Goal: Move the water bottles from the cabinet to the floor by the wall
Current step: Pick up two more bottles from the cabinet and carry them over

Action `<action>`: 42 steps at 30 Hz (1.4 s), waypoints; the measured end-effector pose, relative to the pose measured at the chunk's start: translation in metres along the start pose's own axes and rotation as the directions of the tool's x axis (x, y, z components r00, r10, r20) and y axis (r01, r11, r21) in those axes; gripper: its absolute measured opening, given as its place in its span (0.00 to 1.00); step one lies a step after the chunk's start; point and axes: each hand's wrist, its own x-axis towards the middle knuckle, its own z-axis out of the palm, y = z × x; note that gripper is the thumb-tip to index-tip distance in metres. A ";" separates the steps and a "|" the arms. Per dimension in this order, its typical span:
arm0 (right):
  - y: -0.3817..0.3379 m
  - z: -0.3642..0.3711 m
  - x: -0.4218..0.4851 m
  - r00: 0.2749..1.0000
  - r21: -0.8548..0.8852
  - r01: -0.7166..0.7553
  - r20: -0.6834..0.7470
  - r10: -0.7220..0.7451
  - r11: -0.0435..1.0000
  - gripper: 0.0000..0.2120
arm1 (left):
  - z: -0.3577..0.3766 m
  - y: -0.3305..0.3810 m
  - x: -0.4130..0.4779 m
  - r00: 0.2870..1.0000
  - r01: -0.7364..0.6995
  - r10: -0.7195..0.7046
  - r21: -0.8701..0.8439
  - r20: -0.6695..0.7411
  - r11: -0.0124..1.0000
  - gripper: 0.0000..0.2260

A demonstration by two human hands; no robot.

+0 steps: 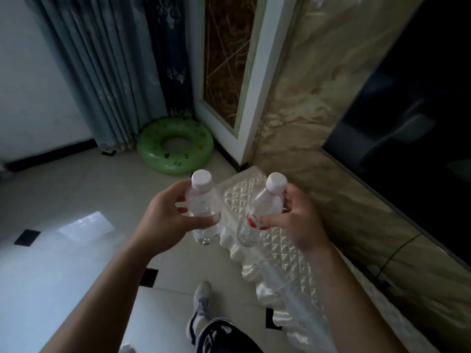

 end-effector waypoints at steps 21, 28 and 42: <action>-0.072 0.208 0.275 0.971 -0.090 0.081 0.230 -0.058 0.993 0.29 | -0.211 -0.077 0.200 0.977 0.115 -0.119 -0.035 -0.175 0.993 0.33; -0.109 0.290 0.320 0.966 -0.092 0.103 0.246 -0.078 0.990 0.28 | -0.298 -0.104 0.240 0.976 0.092 -0.105 -0.079 -0.190 0.993 0.33; -0.193 0.514 0.377 0.964 -0.021 0.127 0.238 -0.119 0.992 0.28 | -0.526 -0.161 0.282 0.982 0.078 -0.086 -0.055 -0.170 0.995 0.31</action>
